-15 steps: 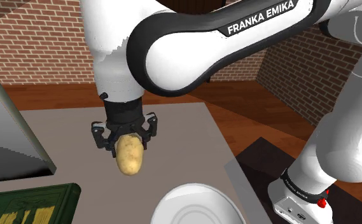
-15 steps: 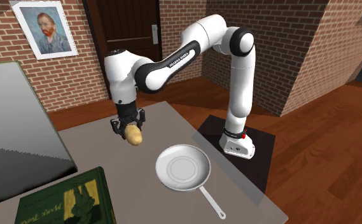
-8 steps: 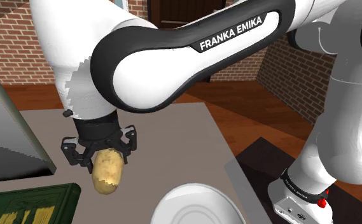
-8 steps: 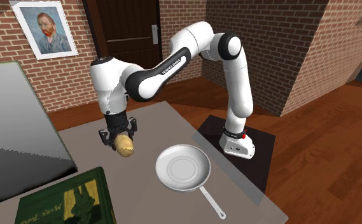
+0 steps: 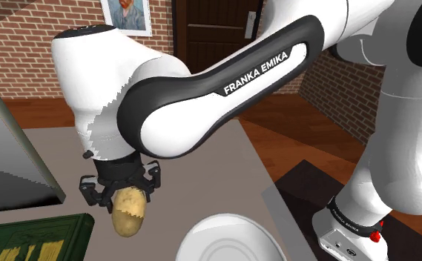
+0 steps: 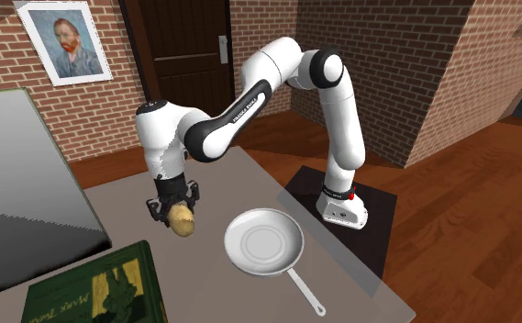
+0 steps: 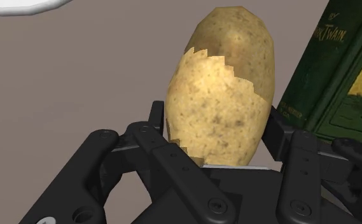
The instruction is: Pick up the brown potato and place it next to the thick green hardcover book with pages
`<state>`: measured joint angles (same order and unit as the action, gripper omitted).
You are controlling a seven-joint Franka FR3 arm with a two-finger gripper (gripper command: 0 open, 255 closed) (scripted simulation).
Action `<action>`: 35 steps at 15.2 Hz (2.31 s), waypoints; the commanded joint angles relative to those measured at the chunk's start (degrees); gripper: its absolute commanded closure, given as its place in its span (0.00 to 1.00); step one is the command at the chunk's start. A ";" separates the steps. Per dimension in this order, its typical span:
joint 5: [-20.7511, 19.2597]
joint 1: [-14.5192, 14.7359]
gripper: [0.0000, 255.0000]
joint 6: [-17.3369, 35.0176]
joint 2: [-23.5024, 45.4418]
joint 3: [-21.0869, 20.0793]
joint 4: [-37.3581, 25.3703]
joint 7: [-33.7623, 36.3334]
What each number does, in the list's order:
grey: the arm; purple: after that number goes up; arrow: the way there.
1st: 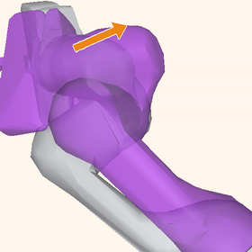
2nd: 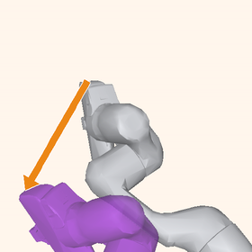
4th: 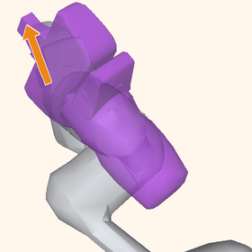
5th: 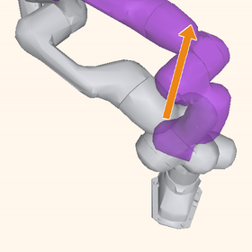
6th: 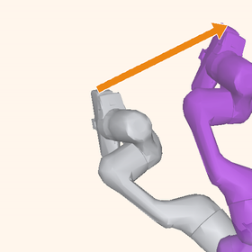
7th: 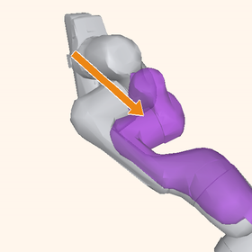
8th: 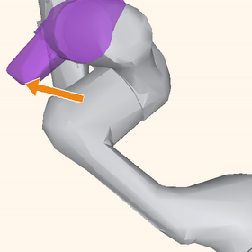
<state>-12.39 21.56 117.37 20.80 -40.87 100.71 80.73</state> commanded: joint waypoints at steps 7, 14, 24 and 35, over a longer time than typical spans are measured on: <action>-2.10 0.71 1.00 5.10 2.49 1.09 3.10 1.25; -3.71 1.38 1.00 8.13 4.48 2.04 4.52 2.16; -3.71 1.38 0.00 8.13 4.48 2.04 4.52 2.16; -0.71 -0.05 0.00 2.41 0.75 0.35 1.81 0.27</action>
<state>-13.10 21.50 119.81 21.54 -40.52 102.54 80.99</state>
